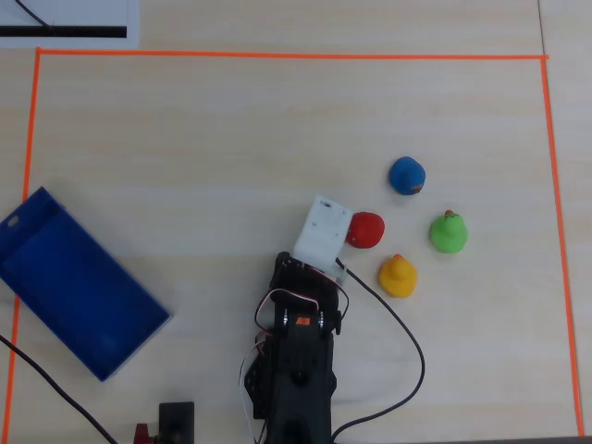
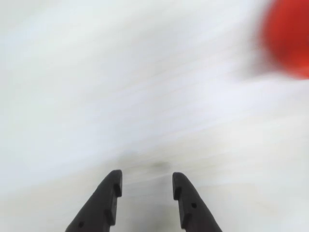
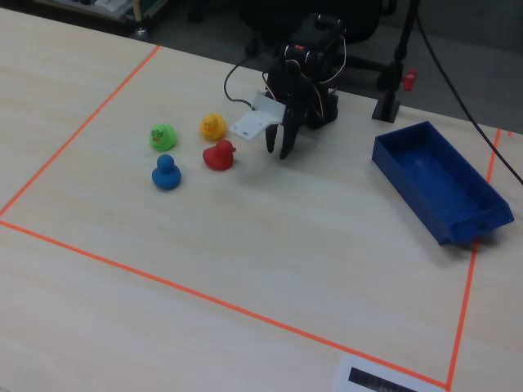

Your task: Grasp green duck and put it into box.

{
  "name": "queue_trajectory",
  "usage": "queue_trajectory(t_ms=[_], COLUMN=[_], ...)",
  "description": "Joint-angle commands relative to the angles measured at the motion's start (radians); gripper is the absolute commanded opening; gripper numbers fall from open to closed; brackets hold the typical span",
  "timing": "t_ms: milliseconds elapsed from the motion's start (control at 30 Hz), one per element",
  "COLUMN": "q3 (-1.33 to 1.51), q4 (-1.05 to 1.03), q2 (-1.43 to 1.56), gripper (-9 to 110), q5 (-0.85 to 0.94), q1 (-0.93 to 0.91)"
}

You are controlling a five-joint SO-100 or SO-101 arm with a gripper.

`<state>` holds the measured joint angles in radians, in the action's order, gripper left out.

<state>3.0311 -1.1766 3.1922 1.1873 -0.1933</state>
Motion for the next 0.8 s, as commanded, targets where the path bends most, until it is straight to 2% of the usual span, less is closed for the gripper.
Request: queue_trajectory(t_ms=[0, 133, 233, 500, 767], q3=[-0.448, -0.884, -1.095, -1.276, -1.382], q4=[-0.025, -0.075, -0.032, 0.212, 0.433], q2=[-0.287, -0.574, -0.732, -0.957, -1.247], gripper=[25, 30, 33, 40, 42], q5=[0.052, 0.091, 0.115, 0.179, 0.192], q1=[-0.225, -0.453, -0.601, -0.899, -1.026])
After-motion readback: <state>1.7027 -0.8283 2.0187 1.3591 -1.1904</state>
